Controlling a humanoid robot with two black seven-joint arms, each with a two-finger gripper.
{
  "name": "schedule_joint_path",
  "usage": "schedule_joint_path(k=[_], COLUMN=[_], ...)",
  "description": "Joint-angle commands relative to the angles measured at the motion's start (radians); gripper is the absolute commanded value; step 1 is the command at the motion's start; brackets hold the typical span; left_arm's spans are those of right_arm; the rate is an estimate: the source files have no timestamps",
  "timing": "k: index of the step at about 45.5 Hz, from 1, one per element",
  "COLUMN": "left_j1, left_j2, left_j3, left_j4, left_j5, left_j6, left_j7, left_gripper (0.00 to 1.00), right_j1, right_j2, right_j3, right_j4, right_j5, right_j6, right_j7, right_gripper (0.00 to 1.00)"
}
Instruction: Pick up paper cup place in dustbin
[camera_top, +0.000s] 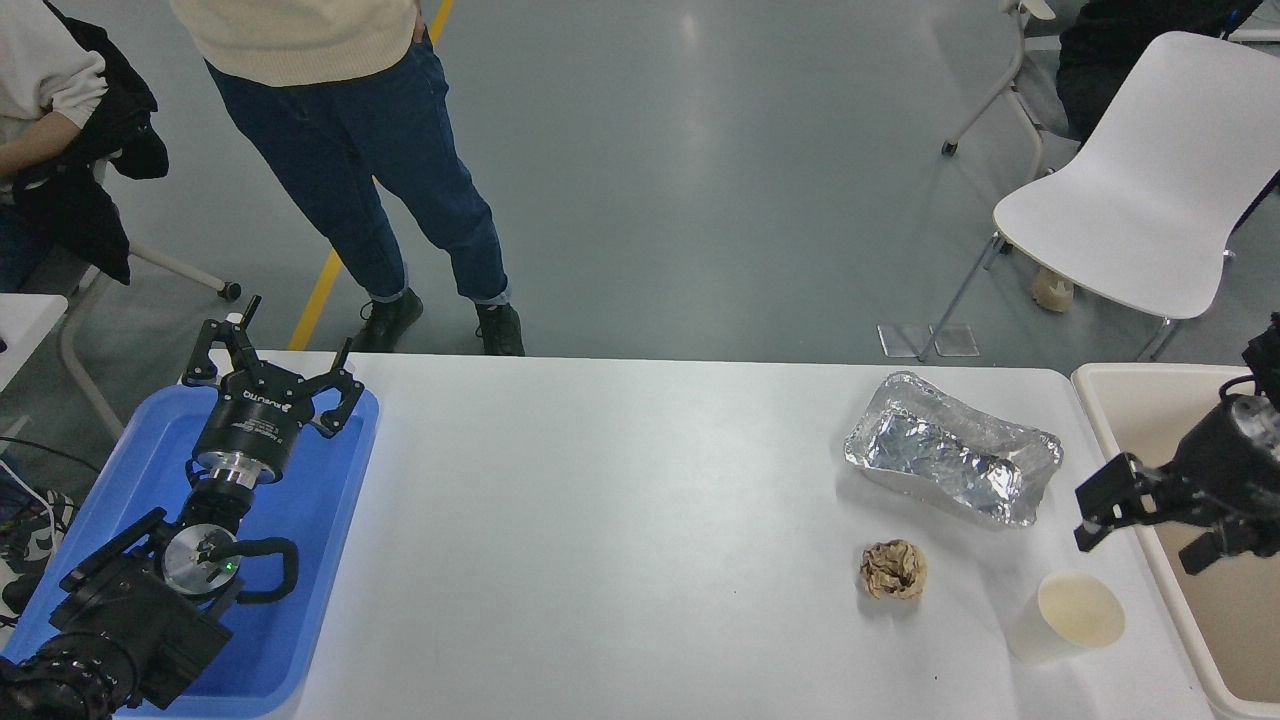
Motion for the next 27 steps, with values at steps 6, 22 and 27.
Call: schedule_joint_path(k=[6, 22, 27], left_j1=[0.0, 0.0, 0.0], left_j2=[0.001, 0.001, 0.001], left_j3=[0.0, 0.0, 0.0], left_j4=[0.0, 0.0, 0.0], left_j5=[0.0, 0.0, -0.001], left_j6=[0.0, 0.0, 0.0], left_j7=[0.0, -0.002, 0.0], left_gripper=[1.0, 1.0, 1.0], right_j1=[-0.139, -0.172, -0.175], right_j2=[-0.004, -0.056, -0.058], right_j3=[0.065, 0.071, 0.067], right_j4=[-0.002, -0.004, -0.004], right_j5=[0.003, 0.089, 0.079], right_j6=[-0.072, -0.34, -0.363], right_j7=[0.0, 0.0, 0.0], right_gripper=[1.0, 1.0, 1.0])
